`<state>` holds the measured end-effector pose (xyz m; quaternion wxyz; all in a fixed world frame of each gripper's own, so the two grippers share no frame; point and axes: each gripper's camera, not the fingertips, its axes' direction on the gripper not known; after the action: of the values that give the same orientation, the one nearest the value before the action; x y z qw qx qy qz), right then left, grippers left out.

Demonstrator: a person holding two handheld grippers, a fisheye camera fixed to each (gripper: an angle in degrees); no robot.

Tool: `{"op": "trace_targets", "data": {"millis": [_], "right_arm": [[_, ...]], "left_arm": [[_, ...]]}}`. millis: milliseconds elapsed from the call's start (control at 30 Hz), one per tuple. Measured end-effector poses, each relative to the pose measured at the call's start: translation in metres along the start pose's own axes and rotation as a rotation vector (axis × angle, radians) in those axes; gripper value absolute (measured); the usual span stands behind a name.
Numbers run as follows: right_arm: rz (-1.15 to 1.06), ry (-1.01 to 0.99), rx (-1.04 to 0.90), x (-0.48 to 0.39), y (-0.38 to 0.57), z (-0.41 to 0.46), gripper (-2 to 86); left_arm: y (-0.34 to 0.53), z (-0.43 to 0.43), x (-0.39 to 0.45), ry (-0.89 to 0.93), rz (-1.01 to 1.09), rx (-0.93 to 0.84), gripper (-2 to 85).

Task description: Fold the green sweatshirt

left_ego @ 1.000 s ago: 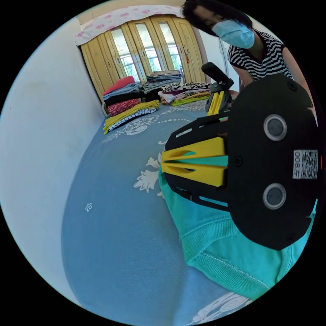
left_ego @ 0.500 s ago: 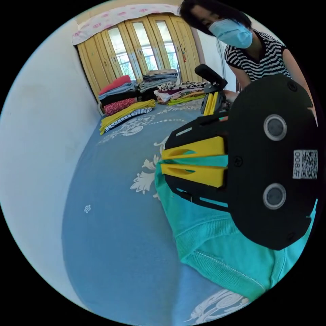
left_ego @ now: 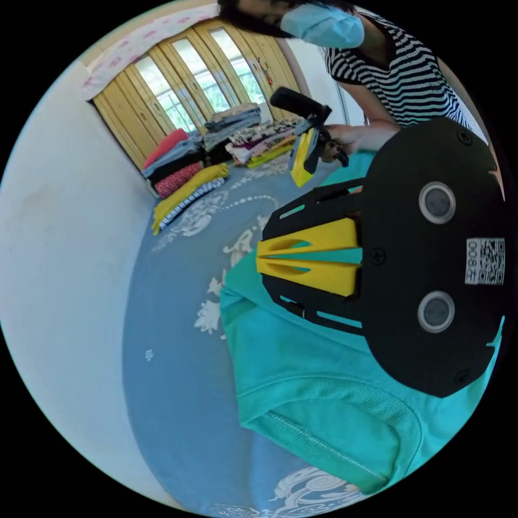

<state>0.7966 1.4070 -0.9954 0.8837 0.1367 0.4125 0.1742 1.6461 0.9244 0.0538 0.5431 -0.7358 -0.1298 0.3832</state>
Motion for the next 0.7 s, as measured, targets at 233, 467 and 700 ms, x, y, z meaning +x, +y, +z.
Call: {"op": "trace_targets", "data": {"millis": [233, 467, 700], "right_arm": [[-0.035, 0.111, -0.177, -0.014, 0.004, 0.05, 0.0], [-0.051, 0.126, -0.143, -0.022, 0.014, 0.067, 0.1], [-0.08, 0.164, -0.153, -0.032, 0.025, 0.092, 0.1]], "left_arm": [[0.051, -0.025, 0.054, -0.102, -0.005, -0.025, 0.2], [0.131, -0.093, 0.116, -0.273, -0.037, -0.005, 0.2], [0.214, -0.157, 0.175, -0.269, -0.074, 0.048, 0.2]]}}
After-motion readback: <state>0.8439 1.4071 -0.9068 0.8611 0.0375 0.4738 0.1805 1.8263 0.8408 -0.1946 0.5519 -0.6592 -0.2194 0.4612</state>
